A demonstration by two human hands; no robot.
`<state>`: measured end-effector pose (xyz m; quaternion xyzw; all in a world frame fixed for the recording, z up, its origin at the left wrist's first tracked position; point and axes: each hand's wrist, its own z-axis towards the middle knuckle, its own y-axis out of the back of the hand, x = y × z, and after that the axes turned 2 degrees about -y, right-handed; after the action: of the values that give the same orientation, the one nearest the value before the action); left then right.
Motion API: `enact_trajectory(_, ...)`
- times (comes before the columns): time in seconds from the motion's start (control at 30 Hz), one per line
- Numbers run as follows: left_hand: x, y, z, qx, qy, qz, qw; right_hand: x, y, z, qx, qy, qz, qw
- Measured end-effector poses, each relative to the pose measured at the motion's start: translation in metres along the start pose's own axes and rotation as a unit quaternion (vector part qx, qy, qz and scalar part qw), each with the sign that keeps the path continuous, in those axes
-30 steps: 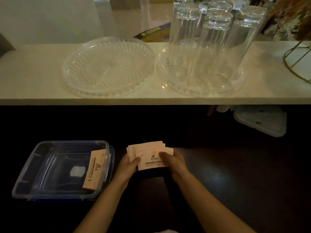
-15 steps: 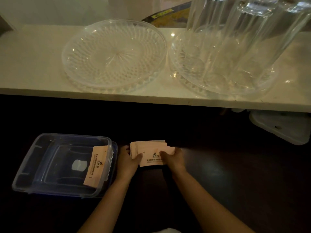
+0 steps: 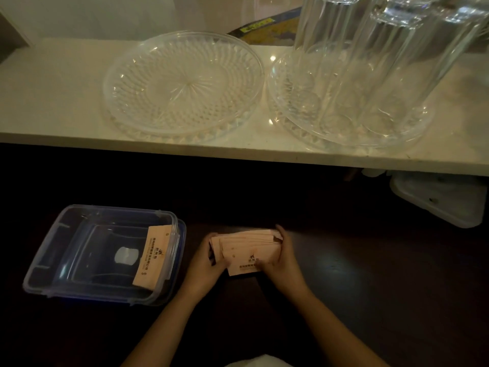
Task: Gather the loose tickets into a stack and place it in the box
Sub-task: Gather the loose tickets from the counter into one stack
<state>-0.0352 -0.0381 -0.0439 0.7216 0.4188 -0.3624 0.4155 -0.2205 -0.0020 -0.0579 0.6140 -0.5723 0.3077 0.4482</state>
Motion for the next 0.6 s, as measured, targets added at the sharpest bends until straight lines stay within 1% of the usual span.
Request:
enact_trajectory(0.07, 0.004, -0.007, -0.010, 0.012, -0.018, -0.001, 1.000, -0.010, 0.004, -0.017, -0.001, 0.051, -0.020, 0.999)
enact_trajectory(0.1, 0.005, -0.013, -0.014, 0.019, -0.024, -0.008, 1.000, -0.014, 0.005, -0.025, -0.015, 0.081, -0.051, 0.995)
enact_trajectory(0.17, 0.003, -0.026, -0.026, 0.017, -0.028, -0.070, 0.997, -0.020, 0.006, -0.041, -0.054, 0.138, -0.108, 0.983)
enact_trajectory(0.27, -0.008, -0.047, -0.041, -0.032, -0.041, -0.188, 0.981, -0.025, 0.009, -0.060, -0.112, 0.173, -0.144, 0.968)
enact_trajectory(0.33, -0.010, -0.058, -0.046, -0.051, -0.047, -0.234, 0.970, -0.031, 0.015, -0.069, -0.148, 0.200, -0.177, 0.952)
enact_trajectory(0.4, -0.009, -0.067, -0.049, -0.066, -0.039, -0.238, 0.968, -0.038, 0.019, -0.075, -0.160, 0.201, -0.220, 0.941)
enact_trajectory(0.47, -0.006, -0.076, -0.050, -0.111, -0.019, -0.230, 0.967, -0.045, 0.021, -0.080, -0.156, 0.181, -0.258, 0.936)
enact_trajectory(0.53, -0.001, -0.085, -0.051, -0.157, 0.007, -0.209, 0.965, -0.051, 0.023, -0.082, -0.151, 0.159, -0.282, 0.934)
enact_trajectory(0.6, 0.003, -0.088, -0.049, -0.175, 0.031, -0.206, 0.962, -0.055, 0.024, -0.082, -0.153, 0.152, -0.284, 0.934)
